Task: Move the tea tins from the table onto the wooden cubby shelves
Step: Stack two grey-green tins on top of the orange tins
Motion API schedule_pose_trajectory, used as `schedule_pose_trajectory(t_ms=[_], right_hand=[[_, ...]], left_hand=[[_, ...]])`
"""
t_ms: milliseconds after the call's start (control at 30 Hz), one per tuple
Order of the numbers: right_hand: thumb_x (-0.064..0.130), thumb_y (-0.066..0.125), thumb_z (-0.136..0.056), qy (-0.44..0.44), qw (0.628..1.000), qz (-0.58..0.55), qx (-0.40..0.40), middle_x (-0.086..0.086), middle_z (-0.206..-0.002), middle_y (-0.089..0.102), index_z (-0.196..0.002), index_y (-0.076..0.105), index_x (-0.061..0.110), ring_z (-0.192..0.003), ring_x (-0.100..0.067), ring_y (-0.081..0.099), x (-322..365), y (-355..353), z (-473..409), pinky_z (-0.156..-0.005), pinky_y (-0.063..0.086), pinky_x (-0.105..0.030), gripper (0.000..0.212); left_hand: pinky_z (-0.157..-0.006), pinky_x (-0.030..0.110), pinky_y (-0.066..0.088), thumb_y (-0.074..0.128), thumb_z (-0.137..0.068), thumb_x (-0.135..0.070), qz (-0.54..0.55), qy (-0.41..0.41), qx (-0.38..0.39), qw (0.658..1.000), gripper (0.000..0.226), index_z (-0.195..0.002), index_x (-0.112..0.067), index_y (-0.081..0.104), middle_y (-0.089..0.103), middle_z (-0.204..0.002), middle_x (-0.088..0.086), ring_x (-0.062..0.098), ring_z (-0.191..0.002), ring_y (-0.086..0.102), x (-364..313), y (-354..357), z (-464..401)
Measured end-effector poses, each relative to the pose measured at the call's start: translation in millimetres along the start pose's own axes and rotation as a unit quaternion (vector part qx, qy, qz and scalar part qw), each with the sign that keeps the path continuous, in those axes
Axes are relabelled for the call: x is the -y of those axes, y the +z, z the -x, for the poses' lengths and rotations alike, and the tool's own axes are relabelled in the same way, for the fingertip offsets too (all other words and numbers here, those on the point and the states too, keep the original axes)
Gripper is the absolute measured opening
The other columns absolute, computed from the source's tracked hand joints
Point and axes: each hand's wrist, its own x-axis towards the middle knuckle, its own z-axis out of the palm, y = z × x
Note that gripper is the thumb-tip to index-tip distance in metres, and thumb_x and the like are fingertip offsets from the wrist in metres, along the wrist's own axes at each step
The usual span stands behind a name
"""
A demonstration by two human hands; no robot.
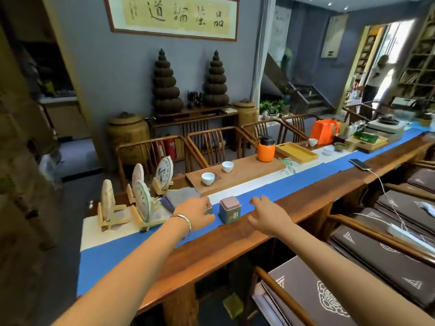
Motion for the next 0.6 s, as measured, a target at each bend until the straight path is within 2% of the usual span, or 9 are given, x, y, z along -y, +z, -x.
schedule_pose_trajectory(t_ms=[100,200,300,433,600], right_hand=[[0.039,0.057,-0.087,-0.012,0.999,0.016,0.042,-0.012,-0.122,0.049,-0.128,0.041,0.014,-0.1,-0.029,0.059,-5.9,16.1,-70.9,-0.079,0.052,-0.04,0.051],[0.04,0.065,-0.083,-0.022,0.994,0.028,0.104,-0.014,-0.125,0.045,-0.134,0.036,0.013,-0.104,-0.031,0.059,-13.0,31.8,-132.8,-0.081,0.052,-0.041,0.065],[0.044,0.069,-0.079,-0.032,0.99,0.042,0.132,-0.015,-0.127,0.043,-0.135,0.034,0.011,-0.106,-0.032,0.057,-26.5,49.7,-182.9,-0.083,0.052,-0.043,0.074],[0.052,0.074,-0.072,-0.044,0.982,0.052,0.178,-0.014,-0.129,0.042,-0.139,0.031,0.013,-0.113,-0.031,0.053,-47.5,78.1,-232.8,-0.089,0.05,-0.043,0.089],[0.048,0.074,-0.072,-0.081,0.968,0.074,0.224,-0.015,-0.136,0.036,-0.147,0.022,0.016,-0.121,-0.034,0.045,-70.4,121.5,-282.9,-0.09,0.049,-0.043,0.096]], left_hand=[[-0.081,0.037,0.051,0.059,-0.081,-0.043,0.027,-0.011,0.015,0.999,0.046,-0.121,-0.019,0.05,0.062,-0.11,0.005,0.024,-0.098,0.058,27.7,6.9,-61.1],[-0.087,0.04,0.051,0.058,-0.074,-0.054,0.039,-0.016,0.028,0.999,0.061,-0.126,-0.024,0.047,0.06,-0.119,0.003,0.025,-0.105,0.056,54.7,15.6,-118.5],[-0.087,0.039,0.049,0.058,-0.073,-0.049,0.056,-0.03,0.038,0.997,0.059,-0.124,-0.022,0.046,0.057,-0.117,0.007,0.027,-0.104,0.054,72.7,24.9,-163.9],[-0.094,0.039,0.047,0.065,-0.072,-0.053,0.057,-0.056,0.062,0.995,0.073,-0.133,-0.021,0.04,0.051,-0.125,0.009,0.029,-0.113,0.05,87.1,49.9,-201.9],[-0.098,0.038,0.044,0.071,-0.067,-0.051,0.057,-0.103,0.107,0.987,0.091,-0.142,-0.021,0.029,0.044,-0.131,0.009,0.029,-0.12,0.043,107.2,93.4,-235.0]])
